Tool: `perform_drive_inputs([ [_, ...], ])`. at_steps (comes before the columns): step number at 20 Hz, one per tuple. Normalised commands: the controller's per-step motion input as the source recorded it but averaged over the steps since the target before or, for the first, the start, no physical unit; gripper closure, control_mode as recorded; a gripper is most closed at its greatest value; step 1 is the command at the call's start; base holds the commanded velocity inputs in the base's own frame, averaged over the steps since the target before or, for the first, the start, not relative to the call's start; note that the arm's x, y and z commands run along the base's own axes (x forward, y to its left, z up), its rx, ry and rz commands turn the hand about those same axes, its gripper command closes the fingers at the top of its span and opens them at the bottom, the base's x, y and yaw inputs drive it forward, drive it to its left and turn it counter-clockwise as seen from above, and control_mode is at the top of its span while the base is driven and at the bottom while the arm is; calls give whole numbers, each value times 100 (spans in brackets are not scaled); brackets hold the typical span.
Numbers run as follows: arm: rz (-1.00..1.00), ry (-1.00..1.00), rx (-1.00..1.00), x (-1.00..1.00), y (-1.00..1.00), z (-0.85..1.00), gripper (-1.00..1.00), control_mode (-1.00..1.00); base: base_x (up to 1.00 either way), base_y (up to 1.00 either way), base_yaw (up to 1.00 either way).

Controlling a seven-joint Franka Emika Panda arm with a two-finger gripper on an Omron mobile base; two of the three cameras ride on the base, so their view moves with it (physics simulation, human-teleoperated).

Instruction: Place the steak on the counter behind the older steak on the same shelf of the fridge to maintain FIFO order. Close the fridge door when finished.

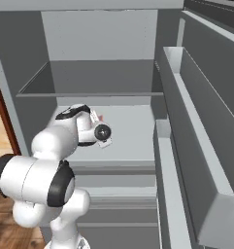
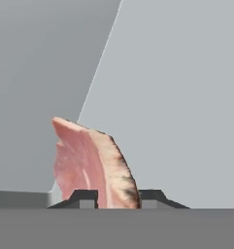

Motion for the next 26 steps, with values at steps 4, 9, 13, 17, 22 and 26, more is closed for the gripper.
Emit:
perform_drive_inputs([
  [4, 1, -1, 0, 26, 0, -12, 100, -100, 0, 0, 0],
  [9, 0, -1, -1, 20, 0, 0, 100, -100, 0, 0, 0],
  [13, 0, -1, -1, 24, 0, 0, 100, -100, 0, 0, 0],
  [17, 0, 0, 0, 31, 0, 0, 100, -100, 0, 0, 0],
  [22, 1, 0, -2, 23, 6, -8, -100, -100, 0, 0, 0],
  [26, 2, -3, 0, 0, 0, -3, -100, -100, 0, 0, 0],
])
